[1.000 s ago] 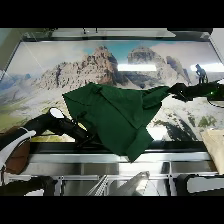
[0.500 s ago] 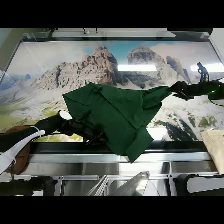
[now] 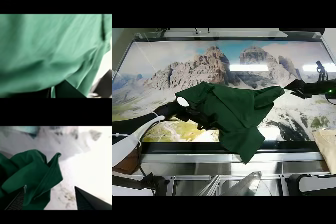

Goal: Fold the shirts.

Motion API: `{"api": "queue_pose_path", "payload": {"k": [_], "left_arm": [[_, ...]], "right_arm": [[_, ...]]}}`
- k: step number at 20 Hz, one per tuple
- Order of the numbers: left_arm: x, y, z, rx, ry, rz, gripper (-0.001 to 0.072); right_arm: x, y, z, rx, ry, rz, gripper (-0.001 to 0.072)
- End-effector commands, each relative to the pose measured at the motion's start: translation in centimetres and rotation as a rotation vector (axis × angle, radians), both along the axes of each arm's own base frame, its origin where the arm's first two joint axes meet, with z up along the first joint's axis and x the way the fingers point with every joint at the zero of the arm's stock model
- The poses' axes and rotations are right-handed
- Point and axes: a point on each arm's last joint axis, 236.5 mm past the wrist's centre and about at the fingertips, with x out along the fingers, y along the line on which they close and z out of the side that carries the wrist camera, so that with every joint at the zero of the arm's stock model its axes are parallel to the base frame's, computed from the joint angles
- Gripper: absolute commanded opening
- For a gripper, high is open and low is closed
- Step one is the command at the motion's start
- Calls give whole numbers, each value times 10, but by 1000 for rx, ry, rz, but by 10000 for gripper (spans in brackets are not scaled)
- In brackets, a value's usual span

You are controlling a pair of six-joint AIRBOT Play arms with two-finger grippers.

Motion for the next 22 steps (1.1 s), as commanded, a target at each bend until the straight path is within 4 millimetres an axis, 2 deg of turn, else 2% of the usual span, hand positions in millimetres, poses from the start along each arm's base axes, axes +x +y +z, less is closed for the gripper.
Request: {"api": "queue_pose_path", "payload": {"k": [1,4,6,8,11,12,15,17,19,20,21,22], "left_arm": [[16,72,8,173,-39,-35,14],[60,142,41,207,-139,177,16],[78,178,62,198,-195,298,17],[82,198,72,199,-243,305,18],[79,205,70,197,-249,271,18],[78,204,67,195,-249,259,18],[71,202,57,184,-209,223,18],[63,199,51,174,-171,205,18],[59,197,48,164,-157,180,18],[58,197,48,162,-157,175,18],[57,197,48,160,-155,172,18],[55,196,50,156,-150,167,18]], "right_arm": [[-10,-20,0,-1,2,3,666],[-18,-6,1,15,3,78,666],[-24,18,0,47,26,145,666],[-35,54,-8,66,46,266,665],[-61,120,-25,63,19,555,666],[-67,136,-31,51,26,613,666],[-80,179,-48,40,85,690,666],[-104,205,-54,82,172,758,666],[-129,229,-50,144,226,850,665],[-135,238,-49,150,233,873,654],[-139,247,-49,151,245,884,439],[-142,254,-47,160,247,893,31]]}}
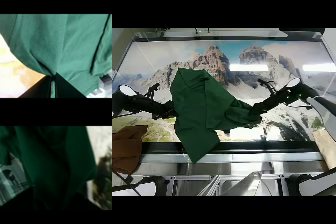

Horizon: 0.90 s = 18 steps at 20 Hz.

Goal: Fold the shirts.

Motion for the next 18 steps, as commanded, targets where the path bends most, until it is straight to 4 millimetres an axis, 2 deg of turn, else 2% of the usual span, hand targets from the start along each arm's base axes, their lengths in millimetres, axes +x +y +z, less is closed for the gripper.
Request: {"api": "queue_pose_path", "payload": {"k": [1,2,3,4,5,6,7,8,9,10,11,12,13,14,15,16,17,18], "left_arm": [[-7,-3,3,-17,12,-35,19],[-4,-11,15,-55,-22,-47,19],[2,-26,38,-135,-89,-60,19],[9,-40,72,-229,-174,-69,19],[13,-53,111,-314,-254,-86,18],[14,-62,157,-385,-344,-110,18],[11,-68,202,-428,-438,-144,18],[3,-73,253,-469,-555,-186,18],[-13,-81,314,-520,-713,-253,19],[-38,-90,372,-572,-882,-340,19],[-77,-100,440,-638,-1096,-450,19],[-119,-107,496,-663,-1294,-526,19],[-152,-113,534,-639,-1443,-566,19],[-176,-117,561,-546,-1571,-573,20],[-187,-119,578,-433,-1658,-543,20],[-189,-117,592,-313,-1717,-466,21],[-182,-111,597,-191,-1746,-386,22],[-169,-98,594,-71,-1736,-307,23]], "right_arm": [[-23,35,7,42,59,70,33],[-22,42,16,77,61,57,33],[-18,47,32,121,53,42,33],[-14,50,52,165,43,29,33],[-11,52,84,228,22,25,32],[-9,51,124,304,-11,23,32],[-12,48,168,386,-50,28,32],[-19,42,223,492,-116,40,33],[-29,35,277,593,-207,50,33],[-43,25,337,691,-338,49,33],[-57,14,390,763,-479,30,33],[-74,3,443,807,-650,-18,33],[-87,-6,486,801,-827,-104,33],[-94,-15,518,762,-985,-212,34],[-101,-24,540,699,-1131,-319,35],[-108,-33,557,608,-1272,-418,44],[-116,-42,570,530,-1373,-504,41],[-122,-50,577,471,-1425,-581,34]]}}
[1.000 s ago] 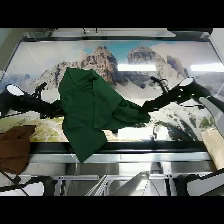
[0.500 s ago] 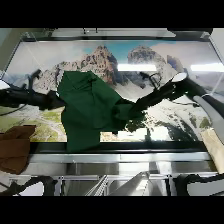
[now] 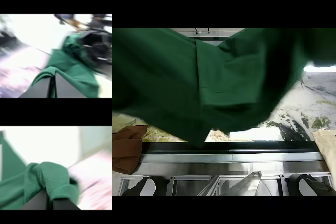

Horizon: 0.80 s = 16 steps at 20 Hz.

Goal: Fold the shirts.

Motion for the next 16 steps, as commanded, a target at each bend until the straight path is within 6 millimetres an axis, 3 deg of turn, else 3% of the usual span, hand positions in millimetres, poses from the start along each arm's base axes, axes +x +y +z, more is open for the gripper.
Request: {"api": "queue_pose_path", "payload": {"k": [1,3,5,7,9,11,13,14,16], "left_arm": [[-5,13,27,48,-112,318,23],[20,40,12,-77,-5,325,23],[54,64,-32,-183,177,255,23],[79,53,-90,-222,350,79,23],[112,31,-144,-250,472,-43,22],[151,14,-203,-239,605,-48,23],[176,-1,-234,-226,658,-105,20],[182,-5,-237,-214,663,-130,19],[176,-10,-219,-167,625,-222,18]], "right_arm": [[-29,-44,62,8,-228,-469,35],[-1,-79,39,44,-67,-629,34],[42,-91,-17,74,189,-622,34],[84,-82,-95,73,454,-524,33],[113,-62,-169,33,644,-438,33],[133,-45,-220,6,751,-393,33],[148,-30,-237,-4,752,-353,33],[153,-24,-233,17,724,-322,33],[154,-18,-207,77,627,-268,33]]}}
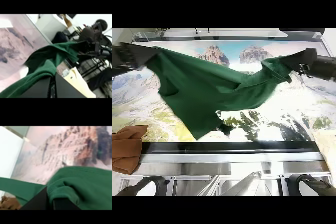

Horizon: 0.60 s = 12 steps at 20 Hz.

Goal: Fold the shirts.

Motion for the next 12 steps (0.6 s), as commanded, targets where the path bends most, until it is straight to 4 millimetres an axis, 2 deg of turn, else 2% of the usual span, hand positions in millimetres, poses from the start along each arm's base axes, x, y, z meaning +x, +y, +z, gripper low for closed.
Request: {"api": "queue_pose_path", "payload": {"k": [1,3,4,6,7,9,11,12], "left_arm": [[-6,-22,4,37,-46,-175,17],[-39,-29,54,48,-156,-244,17],[-62,-32,85,27,-244,-267,17],[-121,-37,153,-25,-422,-294,18],[-154,-40,182,-21,-525,-284,18],[-202,-46,221,47,-676,-176,19],[-228,-49,246,143,-785,-7,21],[-232,-48,252,191,-810,77,21]], "right_arm": [[4,14,23,69,-134,58,33],[-15,7,69,63,-276,56,33],[-30,2,95,36,-366,50,33],[-73,-5,157,-43,-577,16,34],[-103,-7,191,-104,-709,-10,34],[-162,-14,248,-206,-948,-130,34],[-209,-26,285,-278,-1116,-286,34],[-226,-30,294,-306,-1163,-337,34]]}}
